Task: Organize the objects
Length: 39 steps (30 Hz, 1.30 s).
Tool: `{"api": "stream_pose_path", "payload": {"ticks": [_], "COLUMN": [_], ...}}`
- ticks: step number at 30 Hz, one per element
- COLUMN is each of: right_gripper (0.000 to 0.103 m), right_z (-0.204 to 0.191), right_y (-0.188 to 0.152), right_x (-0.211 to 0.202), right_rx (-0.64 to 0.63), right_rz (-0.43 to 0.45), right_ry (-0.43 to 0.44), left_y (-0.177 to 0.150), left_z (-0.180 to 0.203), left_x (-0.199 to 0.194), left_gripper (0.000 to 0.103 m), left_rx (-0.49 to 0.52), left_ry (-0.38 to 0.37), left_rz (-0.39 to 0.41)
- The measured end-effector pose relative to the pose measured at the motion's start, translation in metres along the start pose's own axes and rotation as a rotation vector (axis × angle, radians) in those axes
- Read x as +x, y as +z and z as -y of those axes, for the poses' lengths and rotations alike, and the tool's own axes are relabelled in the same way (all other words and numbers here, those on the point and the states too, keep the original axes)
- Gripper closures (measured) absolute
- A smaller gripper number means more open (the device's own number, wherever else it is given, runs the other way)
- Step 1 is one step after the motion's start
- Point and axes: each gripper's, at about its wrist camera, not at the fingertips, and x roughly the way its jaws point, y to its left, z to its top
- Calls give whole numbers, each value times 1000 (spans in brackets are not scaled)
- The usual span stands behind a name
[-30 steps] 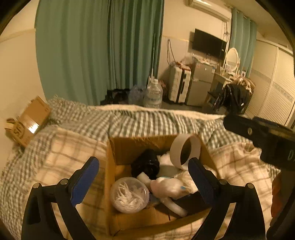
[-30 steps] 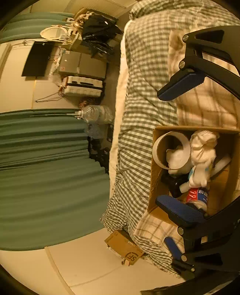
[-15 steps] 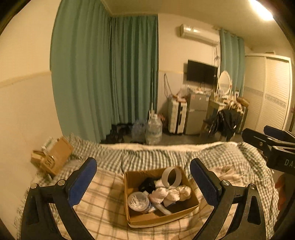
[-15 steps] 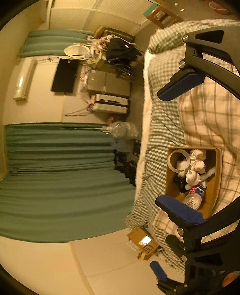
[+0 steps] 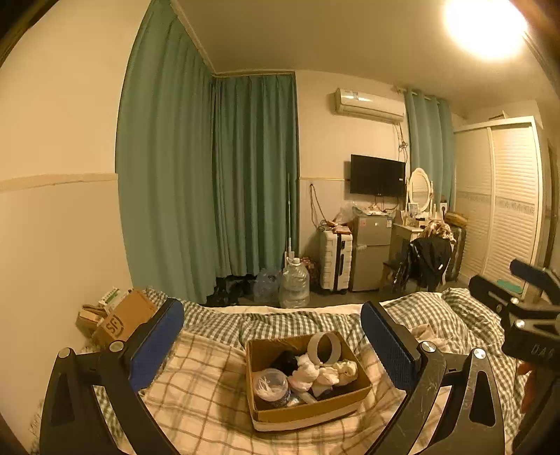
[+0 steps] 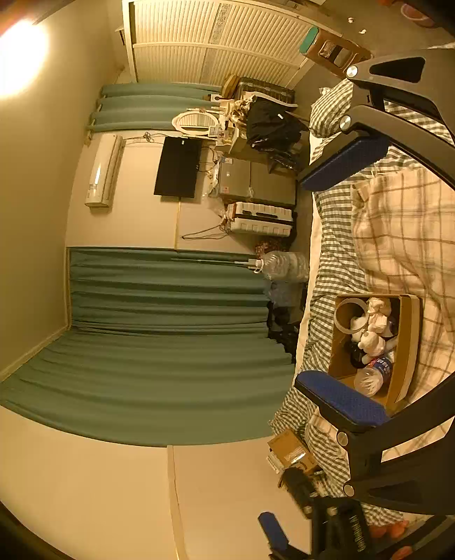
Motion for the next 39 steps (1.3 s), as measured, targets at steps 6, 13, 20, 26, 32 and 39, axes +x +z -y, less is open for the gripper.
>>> {"api": "stream_pose_path", "payload": {"ticks": [6,13,20,26,32,39], "right_gripper": [0,0,0,0,0,0], "right_z": [-10,-23,-16,-16,-18,-18], "right_y": [-47,-115,-142,-143,-143,-143], "right_x": [9,38,61,63,64,65], "right_rx": [-39,-25,14,-2,-8,-9], "right_rz": [11,-50,-125,-143,-139,-144], "right_ry": [-23,12,-33,-43,-49,-50], "left_y": [-41,-108,-142,-144,-144,-145], "left_z": [1,-5,-7,-11,-14,-14], "left_x": [6,24,42,43,44,46], "left_gripper": [0,0,0,0,0,0], "left_rx": [17,-5,0,-13,-17,-16], "left_ry": [61,91,101,99,100,101], "left_rz": [19,-20,-118,-121,-136,-145]}}
